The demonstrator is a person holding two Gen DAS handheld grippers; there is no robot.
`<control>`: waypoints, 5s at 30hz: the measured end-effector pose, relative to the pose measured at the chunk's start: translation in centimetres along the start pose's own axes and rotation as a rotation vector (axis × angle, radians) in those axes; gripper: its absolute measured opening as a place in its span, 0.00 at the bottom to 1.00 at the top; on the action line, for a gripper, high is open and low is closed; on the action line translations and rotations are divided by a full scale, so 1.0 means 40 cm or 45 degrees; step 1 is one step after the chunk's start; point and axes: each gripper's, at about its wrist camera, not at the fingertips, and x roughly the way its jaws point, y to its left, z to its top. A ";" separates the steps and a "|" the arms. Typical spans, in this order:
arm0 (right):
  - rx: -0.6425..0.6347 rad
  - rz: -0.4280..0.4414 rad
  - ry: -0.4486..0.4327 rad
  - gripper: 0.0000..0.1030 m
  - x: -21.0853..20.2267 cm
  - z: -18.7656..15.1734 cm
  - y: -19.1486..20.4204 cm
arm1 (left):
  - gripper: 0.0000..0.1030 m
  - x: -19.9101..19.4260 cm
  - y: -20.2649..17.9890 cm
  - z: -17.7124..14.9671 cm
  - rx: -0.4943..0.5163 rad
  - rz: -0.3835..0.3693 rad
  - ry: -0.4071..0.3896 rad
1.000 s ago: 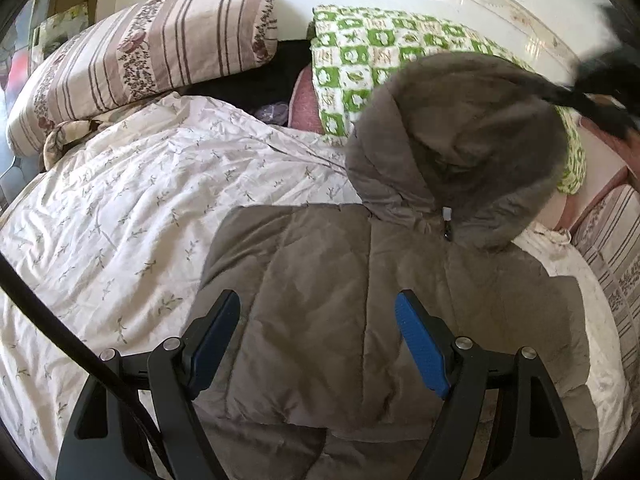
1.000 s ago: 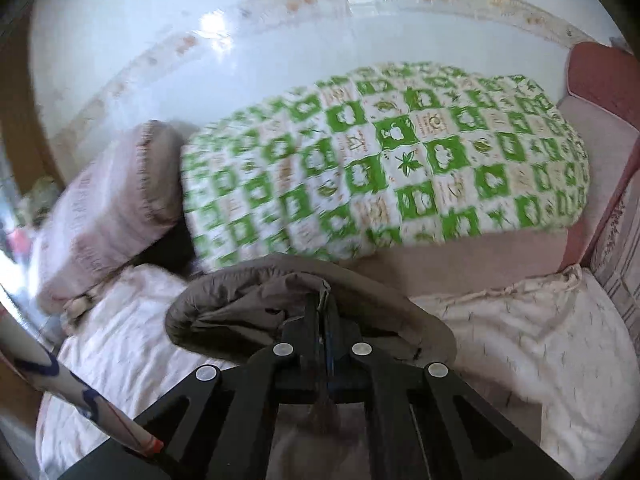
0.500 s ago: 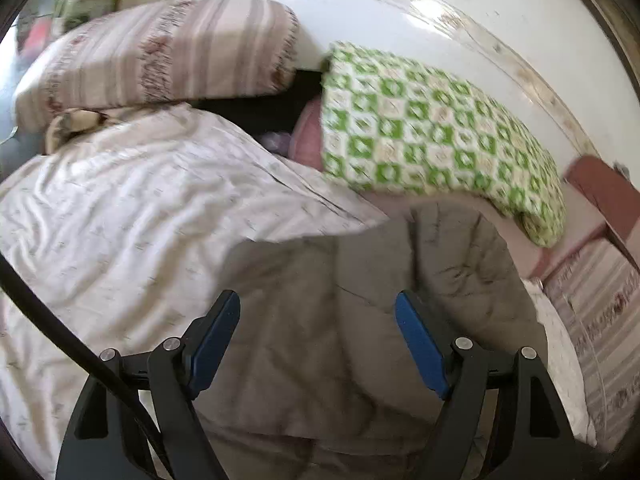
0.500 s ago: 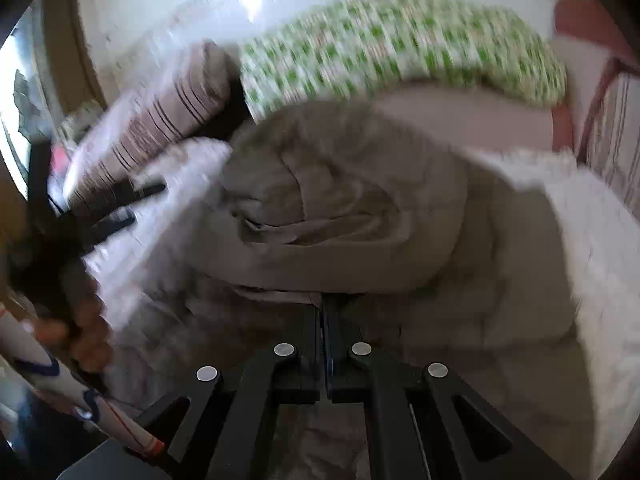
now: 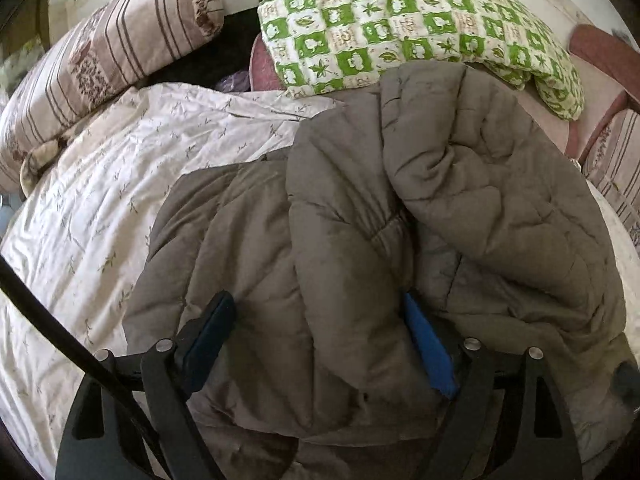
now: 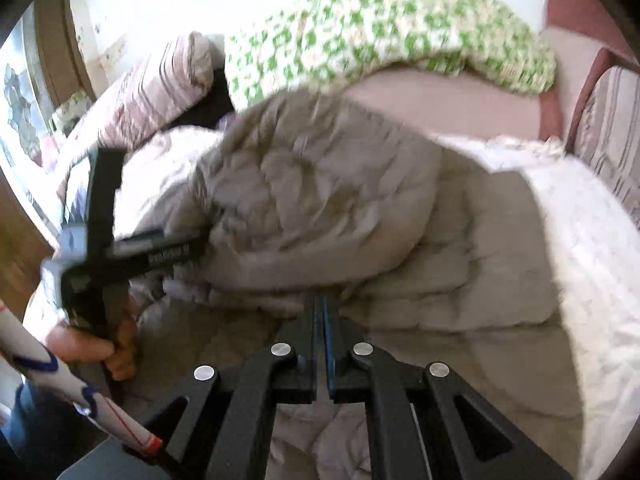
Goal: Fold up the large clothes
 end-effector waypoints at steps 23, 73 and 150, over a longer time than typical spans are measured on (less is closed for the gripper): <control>0.101 -0.010 -0.035 0.11 0.120 0.107 -0.084 | 0.84 -0.006 -0.003 -0.004 0.022 0.024 -0.012; 0.229 0.108 0.109 0.41 -0.095 -0.130 -0.104 | 0.85 -0.176 -0.060 -0.076 0.146 -0.040 -0.063; 0.738 0.060 -0.095 0.74 -0.469 -0.639 -0.504 | 0.67 -0.525 0.401 -0.678 -0.477 -0.208 0.205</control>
